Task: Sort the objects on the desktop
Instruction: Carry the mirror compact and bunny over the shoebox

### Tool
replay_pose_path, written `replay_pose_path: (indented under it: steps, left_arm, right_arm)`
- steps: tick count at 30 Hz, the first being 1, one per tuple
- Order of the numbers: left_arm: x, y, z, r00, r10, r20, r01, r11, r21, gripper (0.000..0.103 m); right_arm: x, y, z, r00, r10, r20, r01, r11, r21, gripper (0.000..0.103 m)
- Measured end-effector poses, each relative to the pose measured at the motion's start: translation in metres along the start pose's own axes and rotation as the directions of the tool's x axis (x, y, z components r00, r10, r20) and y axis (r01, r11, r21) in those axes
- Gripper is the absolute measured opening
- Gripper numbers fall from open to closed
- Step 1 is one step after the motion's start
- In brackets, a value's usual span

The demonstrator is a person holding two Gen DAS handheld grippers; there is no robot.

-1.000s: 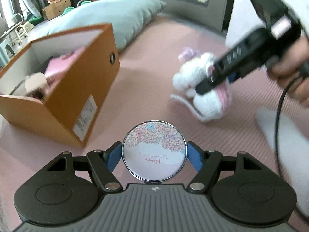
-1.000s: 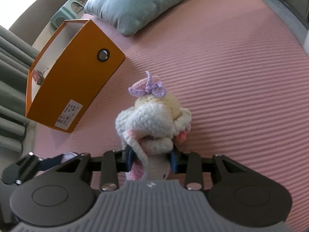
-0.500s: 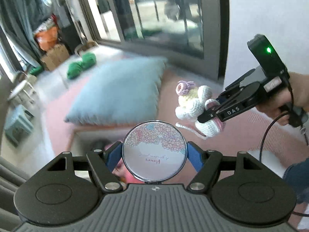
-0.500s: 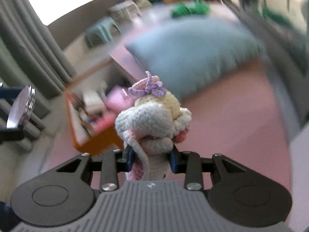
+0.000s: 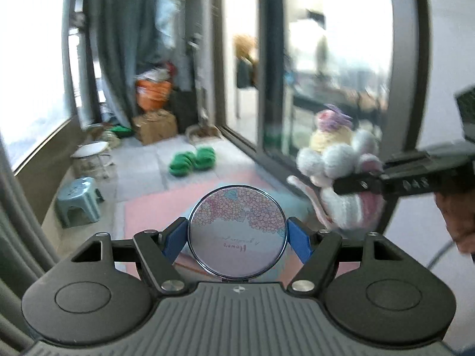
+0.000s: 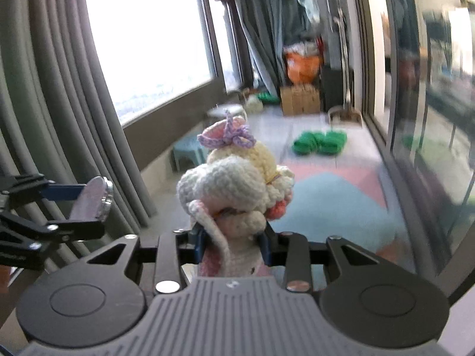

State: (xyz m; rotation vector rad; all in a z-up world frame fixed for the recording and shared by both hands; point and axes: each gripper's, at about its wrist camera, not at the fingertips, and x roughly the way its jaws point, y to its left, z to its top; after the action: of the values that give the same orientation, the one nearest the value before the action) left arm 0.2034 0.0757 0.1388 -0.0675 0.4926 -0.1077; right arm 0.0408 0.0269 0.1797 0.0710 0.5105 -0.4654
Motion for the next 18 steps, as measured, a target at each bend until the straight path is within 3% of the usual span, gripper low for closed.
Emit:
replay_pose_path:
  steps: [3,7,18]
  left_arm:
    - [-0.010,0.015,0.013,0.999,0.026,0.041,-0.024,0.998,-0.058,0.084]
    - [-0.005,0.025,0.017,0.995,0.075,0.067,-0.075,0.997,0.000,0.084]
    - [0.057,0.066,0.016,0.991,0.133,0.008,-0.133,0.991,0.017,0.084]
  right_arm:
    - [-0.010,0.020,0.023,0.999,0.000,0.033,0.001,1.000,-0.012,0.038]
    - [-0.007,0.047,0.041,0.998,0.016,0.062,-0.015,1.000,-0.018,0.038]
    - [0.074,0.072,0.057,1.000,0.001,0.027,0.001,0.999,-0.047,0.038]
